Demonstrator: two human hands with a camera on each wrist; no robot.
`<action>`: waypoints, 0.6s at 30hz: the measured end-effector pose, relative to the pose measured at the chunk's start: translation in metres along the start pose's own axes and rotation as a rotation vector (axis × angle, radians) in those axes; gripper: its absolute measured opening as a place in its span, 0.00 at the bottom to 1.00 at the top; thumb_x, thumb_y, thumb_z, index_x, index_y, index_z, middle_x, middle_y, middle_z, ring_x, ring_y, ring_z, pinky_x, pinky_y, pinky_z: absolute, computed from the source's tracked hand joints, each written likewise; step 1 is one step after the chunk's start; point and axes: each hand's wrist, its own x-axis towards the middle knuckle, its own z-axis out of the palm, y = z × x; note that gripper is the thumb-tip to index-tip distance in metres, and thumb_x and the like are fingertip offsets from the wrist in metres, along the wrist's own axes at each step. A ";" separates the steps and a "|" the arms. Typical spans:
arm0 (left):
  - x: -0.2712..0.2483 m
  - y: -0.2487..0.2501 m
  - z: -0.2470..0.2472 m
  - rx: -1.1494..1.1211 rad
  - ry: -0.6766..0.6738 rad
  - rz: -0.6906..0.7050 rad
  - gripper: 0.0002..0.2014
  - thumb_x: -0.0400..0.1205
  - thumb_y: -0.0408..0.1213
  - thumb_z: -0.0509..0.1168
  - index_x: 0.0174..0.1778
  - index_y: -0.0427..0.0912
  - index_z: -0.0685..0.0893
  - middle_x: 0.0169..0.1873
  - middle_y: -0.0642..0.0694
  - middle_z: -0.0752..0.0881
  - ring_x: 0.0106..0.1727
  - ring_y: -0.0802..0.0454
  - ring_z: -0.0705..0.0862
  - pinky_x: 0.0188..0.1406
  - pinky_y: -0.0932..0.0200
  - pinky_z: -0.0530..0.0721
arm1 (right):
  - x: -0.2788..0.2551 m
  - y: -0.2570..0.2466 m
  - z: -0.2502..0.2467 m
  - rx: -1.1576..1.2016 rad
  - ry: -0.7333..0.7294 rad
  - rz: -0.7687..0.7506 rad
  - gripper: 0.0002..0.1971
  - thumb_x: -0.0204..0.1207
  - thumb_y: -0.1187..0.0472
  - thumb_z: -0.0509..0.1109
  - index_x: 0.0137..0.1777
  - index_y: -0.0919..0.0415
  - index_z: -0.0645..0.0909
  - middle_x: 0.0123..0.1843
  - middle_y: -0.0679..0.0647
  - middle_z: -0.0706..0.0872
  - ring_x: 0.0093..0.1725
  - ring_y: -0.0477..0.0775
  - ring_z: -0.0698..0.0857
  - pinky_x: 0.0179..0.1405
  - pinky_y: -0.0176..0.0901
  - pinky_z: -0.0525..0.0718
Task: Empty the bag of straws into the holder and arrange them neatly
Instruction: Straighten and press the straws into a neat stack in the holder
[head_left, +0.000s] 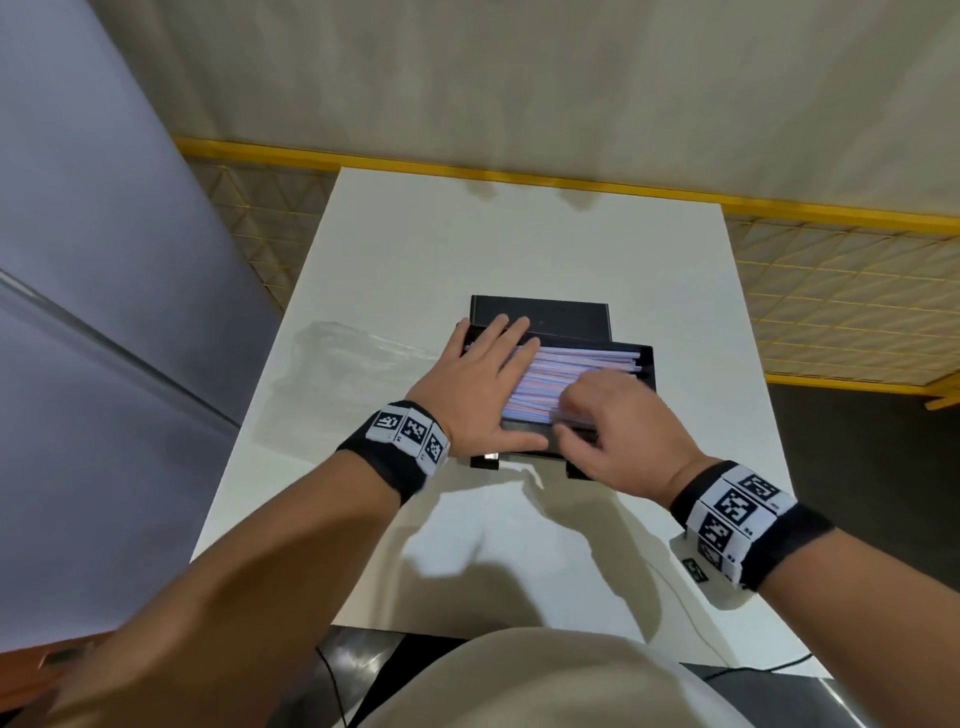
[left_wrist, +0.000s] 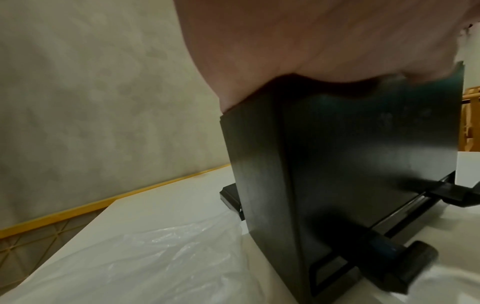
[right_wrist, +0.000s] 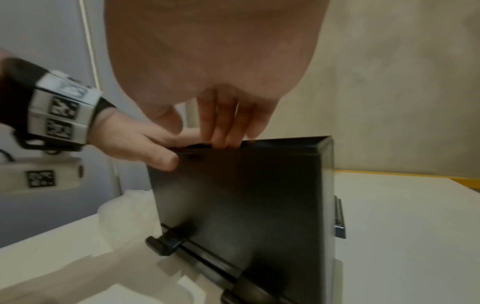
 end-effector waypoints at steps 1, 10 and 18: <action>0.001 0.000 0.001 -0.001 0.007 -0.004 0.60 0.74 0.84 0.47 0.92 0.41 0.47 0.92 0.41 0.47 0.92 0.41 0.44 0.88 0.30 0.46 | -0.002 -0.005 0.002 0.035 -0.098 -0.006 0.14 0.75 0.46 0.65 0.46 0.57 0.81 0.42 0.52 0.82 0.44 0.58 0.81 0.45 0.52 0.80; 0.009 0.006 0.005 -0.022 0.110 -0.001 0.54 0.77 0.75 0.55 0.89 0.37 0.58 0.87 0.37 0.63 0.88 0.35 0.60 0.87 0.32 0.54 | 0.005 -0.020 0.019 -0.004 -0.256 0.119 0.14 0.74 0.48 0.69 0.51 0.58 0.79 0.47 0.53 0.81 0.46 0.57 0.81 0.40 0.45 0.71; 0.010 0.006 0.007 0.000 0.114 0.012 0.52 0.75 0.71 0.51 0.88 0.36 0.61 0.87 0.34 0.63 0.88 0.33 0.60 0.87 0.32 0.54 | 0.031 -0.024 0.020 0.051 -0.454 0.224 0.15 0.70 0.46 0.69 0.46 0.57 0.79 0.42 0.53 0.87 0.43 0.58 0.85 0.41 0.49 0.83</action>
